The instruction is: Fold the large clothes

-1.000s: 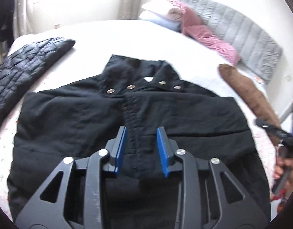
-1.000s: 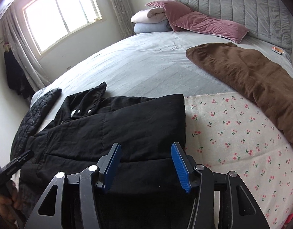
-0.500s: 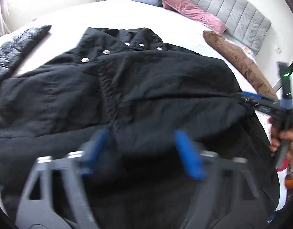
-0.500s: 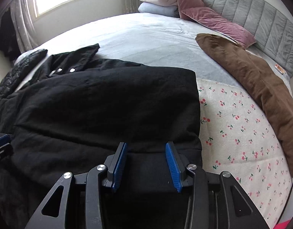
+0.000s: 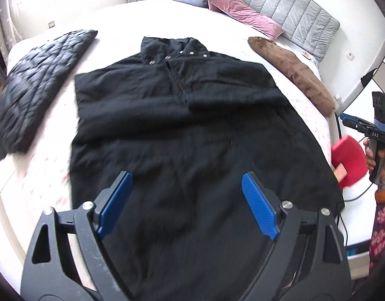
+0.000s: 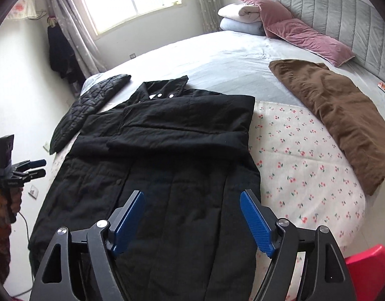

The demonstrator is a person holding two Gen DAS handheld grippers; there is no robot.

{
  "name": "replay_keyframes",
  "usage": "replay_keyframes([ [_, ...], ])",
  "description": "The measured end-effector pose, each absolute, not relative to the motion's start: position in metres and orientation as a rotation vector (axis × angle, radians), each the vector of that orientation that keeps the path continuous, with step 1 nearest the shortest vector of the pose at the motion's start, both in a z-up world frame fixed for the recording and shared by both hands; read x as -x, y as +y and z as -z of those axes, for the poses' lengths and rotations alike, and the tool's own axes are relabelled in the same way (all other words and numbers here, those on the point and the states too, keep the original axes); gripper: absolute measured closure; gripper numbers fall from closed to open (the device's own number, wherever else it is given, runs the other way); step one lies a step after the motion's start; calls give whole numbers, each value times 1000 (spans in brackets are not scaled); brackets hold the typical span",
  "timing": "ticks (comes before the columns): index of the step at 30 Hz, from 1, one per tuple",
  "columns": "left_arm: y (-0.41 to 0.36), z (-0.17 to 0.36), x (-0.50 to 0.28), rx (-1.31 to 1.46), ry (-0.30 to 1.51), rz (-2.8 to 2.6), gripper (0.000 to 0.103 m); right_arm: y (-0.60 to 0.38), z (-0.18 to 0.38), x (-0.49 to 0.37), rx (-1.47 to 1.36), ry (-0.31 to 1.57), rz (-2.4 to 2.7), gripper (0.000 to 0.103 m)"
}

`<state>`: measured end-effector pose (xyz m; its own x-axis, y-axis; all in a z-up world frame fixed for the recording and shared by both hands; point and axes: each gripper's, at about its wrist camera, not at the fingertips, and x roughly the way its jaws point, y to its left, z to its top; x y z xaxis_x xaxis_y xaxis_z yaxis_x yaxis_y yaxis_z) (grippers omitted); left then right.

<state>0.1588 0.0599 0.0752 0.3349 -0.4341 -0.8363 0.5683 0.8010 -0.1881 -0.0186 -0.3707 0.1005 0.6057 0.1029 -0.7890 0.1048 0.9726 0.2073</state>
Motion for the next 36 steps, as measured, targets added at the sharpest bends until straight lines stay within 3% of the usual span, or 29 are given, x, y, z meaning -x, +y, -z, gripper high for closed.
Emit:
replay_keyframes([
  [6,131,-65,-122,-93,1054,640,14,-362,-66,88,-243,982,-18,22],
  [13,198,-11,-95,35,1163,600,14,-381,-15,147,-367,1028,9,22],
  [20,218,41,-67,267,1289,737,15,-407,26,177,-577,1045,27,22],
  [26,214,48,-43,300,1288,799,25,-387,48,180,-570,1114,-29,23],
  [29,210,51,-33,316,1314,834,33,-372,56,180,-572,1148,-75,35],
  [32,210,50,-24,302,1323,828,55,-365,53,185,-564,1127,-85,62],
  [33,210,48,-24,316,1333,825,65,-364,49,186,-576,1116,-95,76],
  [36,212,38,-24,379,1319,828,83,-357,31,187,-548,1080,-77,86],
])
